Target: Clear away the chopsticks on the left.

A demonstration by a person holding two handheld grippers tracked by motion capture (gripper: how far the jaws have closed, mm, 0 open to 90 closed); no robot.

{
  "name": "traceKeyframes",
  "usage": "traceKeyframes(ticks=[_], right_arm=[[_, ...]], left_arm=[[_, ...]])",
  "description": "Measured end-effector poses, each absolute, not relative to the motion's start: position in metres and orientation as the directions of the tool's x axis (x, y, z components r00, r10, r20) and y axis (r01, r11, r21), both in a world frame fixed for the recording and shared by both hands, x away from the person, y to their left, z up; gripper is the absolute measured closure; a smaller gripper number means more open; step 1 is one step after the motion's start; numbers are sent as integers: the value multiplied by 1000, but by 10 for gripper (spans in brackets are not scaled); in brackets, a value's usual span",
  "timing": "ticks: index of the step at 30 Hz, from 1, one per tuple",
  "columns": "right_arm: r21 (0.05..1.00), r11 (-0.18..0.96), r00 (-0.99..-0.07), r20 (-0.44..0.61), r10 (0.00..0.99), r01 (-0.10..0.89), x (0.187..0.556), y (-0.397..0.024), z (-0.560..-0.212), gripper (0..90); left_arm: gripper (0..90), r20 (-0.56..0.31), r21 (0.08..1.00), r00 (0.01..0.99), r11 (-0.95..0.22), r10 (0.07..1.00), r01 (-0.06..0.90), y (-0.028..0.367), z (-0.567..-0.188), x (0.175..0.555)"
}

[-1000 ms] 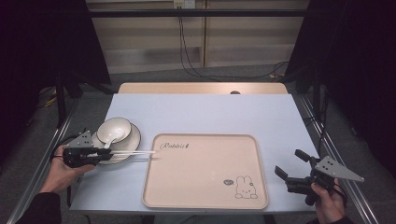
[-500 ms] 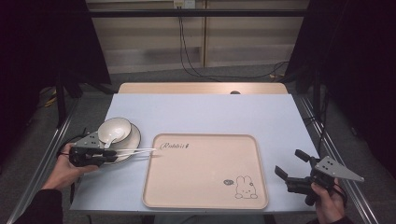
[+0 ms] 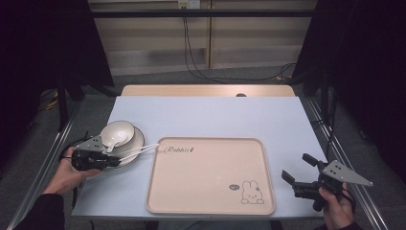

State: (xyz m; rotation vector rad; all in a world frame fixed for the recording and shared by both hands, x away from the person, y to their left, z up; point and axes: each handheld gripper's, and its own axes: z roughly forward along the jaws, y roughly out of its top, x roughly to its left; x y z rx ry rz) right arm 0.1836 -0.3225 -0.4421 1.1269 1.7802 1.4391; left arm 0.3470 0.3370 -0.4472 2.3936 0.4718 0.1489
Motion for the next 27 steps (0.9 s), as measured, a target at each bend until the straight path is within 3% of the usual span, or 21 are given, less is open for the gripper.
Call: traceKeyframes(ticks=[16, 27], right_arm=[[968, 68, -485, 60, 872, 243, 182, -323, -441, 15], [969, 63, -486, 65, 871, 241, 183, -322, -441, 14]], left_arm=[[847, -67, 683, 890, -629, 451, 370, 338, -436, 334], [848, -137, 747, 841, -503, 523, 435, 339, -421, 314]])
